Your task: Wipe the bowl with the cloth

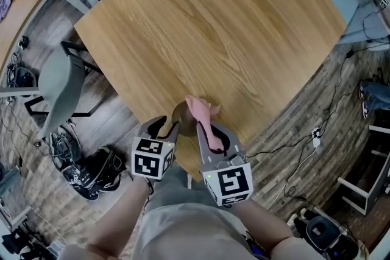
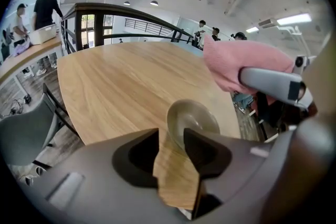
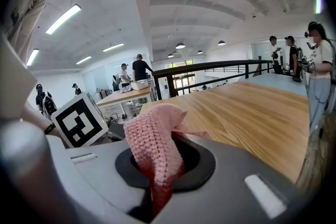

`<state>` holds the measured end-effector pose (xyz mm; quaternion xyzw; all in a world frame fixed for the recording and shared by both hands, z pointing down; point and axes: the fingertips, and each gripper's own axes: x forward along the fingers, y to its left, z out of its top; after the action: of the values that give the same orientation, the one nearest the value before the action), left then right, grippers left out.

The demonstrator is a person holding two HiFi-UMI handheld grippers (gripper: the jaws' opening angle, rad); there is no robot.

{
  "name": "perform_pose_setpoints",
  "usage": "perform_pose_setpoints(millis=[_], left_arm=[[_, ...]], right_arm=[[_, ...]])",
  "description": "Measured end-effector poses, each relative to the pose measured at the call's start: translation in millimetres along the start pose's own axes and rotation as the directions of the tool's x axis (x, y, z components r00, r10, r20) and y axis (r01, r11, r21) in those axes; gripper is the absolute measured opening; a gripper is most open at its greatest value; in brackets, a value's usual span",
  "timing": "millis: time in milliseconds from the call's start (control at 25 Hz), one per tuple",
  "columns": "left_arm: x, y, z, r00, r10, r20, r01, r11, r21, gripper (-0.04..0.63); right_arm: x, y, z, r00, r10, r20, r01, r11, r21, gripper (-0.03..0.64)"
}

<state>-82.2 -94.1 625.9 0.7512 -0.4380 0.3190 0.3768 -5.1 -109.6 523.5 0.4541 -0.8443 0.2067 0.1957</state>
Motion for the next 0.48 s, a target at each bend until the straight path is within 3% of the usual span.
perform_pose_setpoints(millis=[280, 480], left_arm=[[10, 7, -5, 0.999, -0.026, -0.022, 0.025, 0.999, -0.040, 0.132], [14, 3, -6, 0.998, -0.057, -0.032, 0.054, 0.996, -0.068, 0.075]], right_arm=[[12, -6, -12, 1.000, -0.006, -0.029, 0.006, 1.000, 0.008, 0.026], [17, -4, -15, 0.999, -0.004, -0.041, 0.004, 1.000, 0.005, 0.026]])
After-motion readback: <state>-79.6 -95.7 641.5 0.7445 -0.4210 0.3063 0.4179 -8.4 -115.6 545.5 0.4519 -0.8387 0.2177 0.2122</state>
